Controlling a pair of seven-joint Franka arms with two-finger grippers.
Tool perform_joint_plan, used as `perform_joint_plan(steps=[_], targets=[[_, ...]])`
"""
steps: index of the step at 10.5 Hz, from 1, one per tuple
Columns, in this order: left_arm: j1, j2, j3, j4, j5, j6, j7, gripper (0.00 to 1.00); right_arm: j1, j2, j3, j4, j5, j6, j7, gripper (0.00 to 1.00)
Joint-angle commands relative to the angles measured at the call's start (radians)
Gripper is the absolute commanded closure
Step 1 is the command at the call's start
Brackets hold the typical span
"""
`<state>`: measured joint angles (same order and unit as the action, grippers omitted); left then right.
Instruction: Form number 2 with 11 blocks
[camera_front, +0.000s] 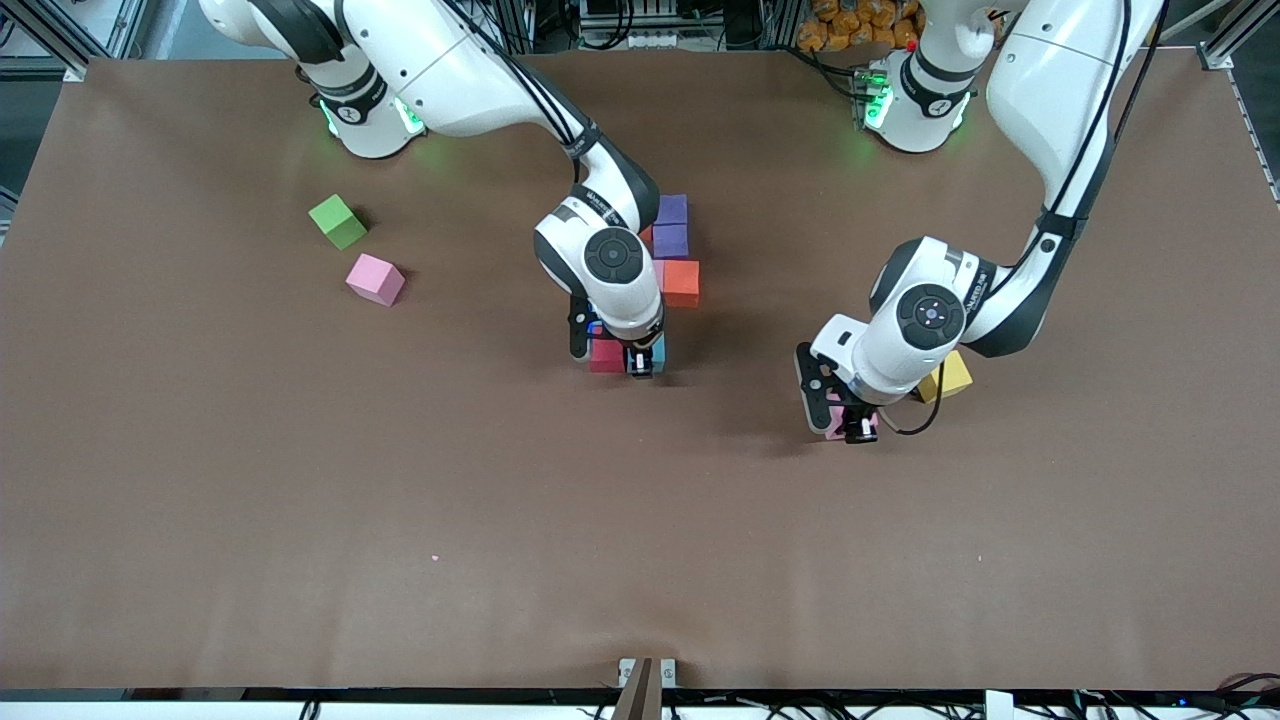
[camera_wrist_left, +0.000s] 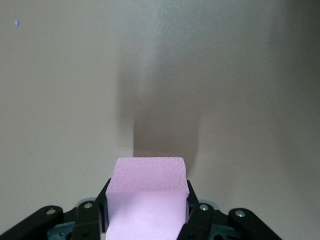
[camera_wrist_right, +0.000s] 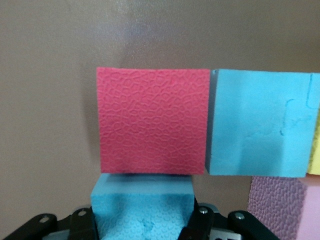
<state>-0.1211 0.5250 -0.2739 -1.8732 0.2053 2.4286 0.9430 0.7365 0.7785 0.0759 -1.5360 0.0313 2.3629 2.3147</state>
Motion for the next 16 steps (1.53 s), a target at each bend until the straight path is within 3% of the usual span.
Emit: perform_joint_plan(steps=[1,4,5,6,7,16], targets=[[-0.022,0.021,0.004,0.042,0.022,-0.014,0.005,0.58,-0.009,-0.013,0.005,-0.015,-0.022,-0.001,0.005,0.83],[-0.028,0.030,0.004,0.055,0.031,-0.014,0.005,0.58,-0.006,-0.013,0.004,-0.029,-0.022,-0.002,0.008,0.80],[-0.040,0.032,0.004,0.055,0.031,-0.014,0.003,0.58,-0.008,-0.013,0.005,-0.032,-0.024,-0.002,0.008,0.72],[-0.048,0.027,0.004,0.057,0.032,-0.016,0.007,0.58,-0.008,-0.013,0.005,-0.032,-0.024,-0.002,0.008,0.40],[-0.051,0.026,0.004,0.057,0.032,-0.023,0.007,0.58,-0.008,-0.013,0.004,-0.032,-0.024,-0.004,0.008,0.00],[-0.077,-0.005,-0.014,0.078,0.036,-0.129,0.008,0.58,-0.008,-0.035,0.007,-0.019,-0.024,-0.020,-0.009,0.00]])
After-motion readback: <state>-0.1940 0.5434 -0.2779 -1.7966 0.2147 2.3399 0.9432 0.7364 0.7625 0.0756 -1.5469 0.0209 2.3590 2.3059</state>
